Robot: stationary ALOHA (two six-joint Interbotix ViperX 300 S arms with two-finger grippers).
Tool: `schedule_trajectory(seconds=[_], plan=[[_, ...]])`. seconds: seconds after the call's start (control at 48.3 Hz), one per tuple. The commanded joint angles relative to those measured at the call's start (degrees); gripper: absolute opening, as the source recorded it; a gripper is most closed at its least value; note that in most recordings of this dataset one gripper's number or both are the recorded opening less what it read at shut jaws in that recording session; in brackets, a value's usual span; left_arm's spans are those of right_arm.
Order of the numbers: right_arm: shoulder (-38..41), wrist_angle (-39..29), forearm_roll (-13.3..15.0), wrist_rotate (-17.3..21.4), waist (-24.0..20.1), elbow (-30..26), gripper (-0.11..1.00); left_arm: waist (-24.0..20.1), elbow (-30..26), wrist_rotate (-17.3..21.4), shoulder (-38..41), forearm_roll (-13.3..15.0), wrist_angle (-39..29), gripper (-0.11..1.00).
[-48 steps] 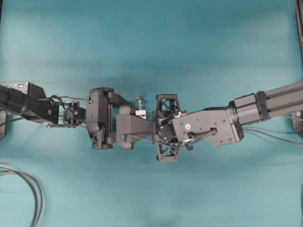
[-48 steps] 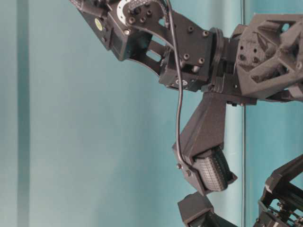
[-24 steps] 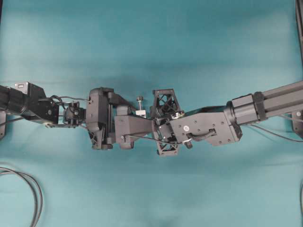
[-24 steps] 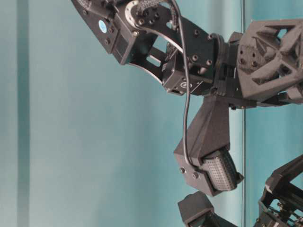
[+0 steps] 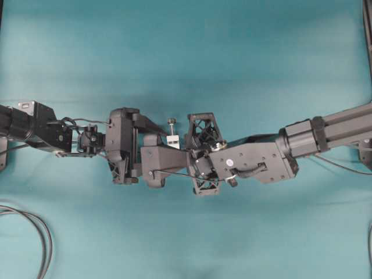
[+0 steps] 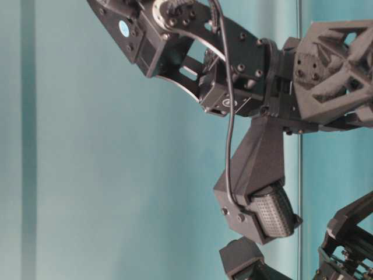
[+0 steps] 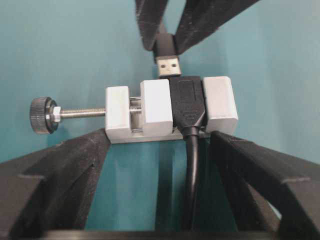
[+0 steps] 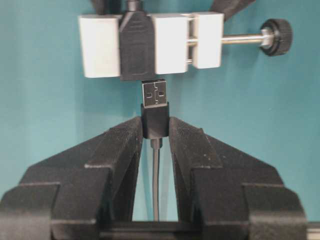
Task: Insert the USB cable into the female connector supported by the left arm.
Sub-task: 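Align the held USB plug with the connector and push it in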
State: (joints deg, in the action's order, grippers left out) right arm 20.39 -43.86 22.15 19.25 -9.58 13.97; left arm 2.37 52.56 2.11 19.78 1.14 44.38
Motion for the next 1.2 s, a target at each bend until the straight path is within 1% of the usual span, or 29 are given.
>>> schedule_trajectory(seconds=[0.0,0.621,1.179], plan=[[-1.05,-0.09,0.26,0.62,-0.35,-1.23,0.22,0.09,-0.26,-0.79,-0.97,0.00,0.09,0.94],[-0.88,-0.09,0.26,0.70,-0.88,-1.41,0.22,0.53,-0.26,-0.88,-1.49,0.00,-1.05,0.94],[0.44,-1.05,0.26,0.70,-0.88,-4.13,0.22,0.88,-0.26,-1.14,-1.49,0.00,-1.05,0.94]])
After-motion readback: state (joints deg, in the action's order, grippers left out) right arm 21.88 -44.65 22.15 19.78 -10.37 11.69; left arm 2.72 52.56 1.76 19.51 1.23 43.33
